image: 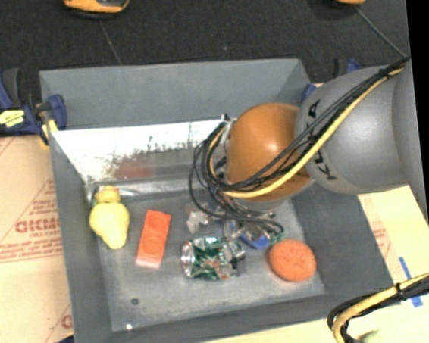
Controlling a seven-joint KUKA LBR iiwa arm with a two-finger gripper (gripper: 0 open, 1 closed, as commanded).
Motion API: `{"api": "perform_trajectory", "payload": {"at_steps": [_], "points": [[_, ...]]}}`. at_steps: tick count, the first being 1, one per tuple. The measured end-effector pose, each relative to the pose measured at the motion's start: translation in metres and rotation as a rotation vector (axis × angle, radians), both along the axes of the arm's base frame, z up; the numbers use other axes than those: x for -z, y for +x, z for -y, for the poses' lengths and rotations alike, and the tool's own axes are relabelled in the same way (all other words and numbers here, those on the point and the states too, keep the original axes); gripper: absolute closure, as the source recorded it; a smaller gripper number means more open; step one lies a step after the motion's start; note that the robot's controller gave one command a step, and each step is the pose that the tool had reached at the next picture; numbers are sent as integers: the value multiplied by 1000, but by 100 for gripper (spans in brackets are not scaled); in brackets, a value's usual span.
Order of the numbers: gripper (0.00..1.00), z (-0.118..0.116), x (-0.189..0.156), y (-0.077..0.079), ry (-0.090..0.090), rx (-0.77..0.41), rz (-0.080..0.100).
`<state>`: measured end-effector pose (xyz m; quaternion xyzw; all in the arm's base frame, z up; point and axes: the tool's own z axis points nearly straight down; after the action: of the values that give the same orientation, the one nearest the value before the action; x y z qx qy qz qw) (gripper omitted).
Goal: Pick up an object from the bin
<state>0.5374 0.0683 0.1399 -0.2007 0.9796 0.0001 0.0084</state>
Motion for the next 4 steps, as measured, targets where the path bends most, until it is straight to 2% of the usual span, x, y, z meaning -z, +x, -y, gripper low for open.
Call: {"api": "perform_trajectory", "payload": {"at_steps": [1, 2, 3, 4], "points": [[0, 4, 3, -10, 3, 195, -4], [0, -7, -63, -5, 2, 174, -4], [0, 1, -72, -4, 1, -20, 3], [0, 2, -68, -7, 2, 14, 1]]}}
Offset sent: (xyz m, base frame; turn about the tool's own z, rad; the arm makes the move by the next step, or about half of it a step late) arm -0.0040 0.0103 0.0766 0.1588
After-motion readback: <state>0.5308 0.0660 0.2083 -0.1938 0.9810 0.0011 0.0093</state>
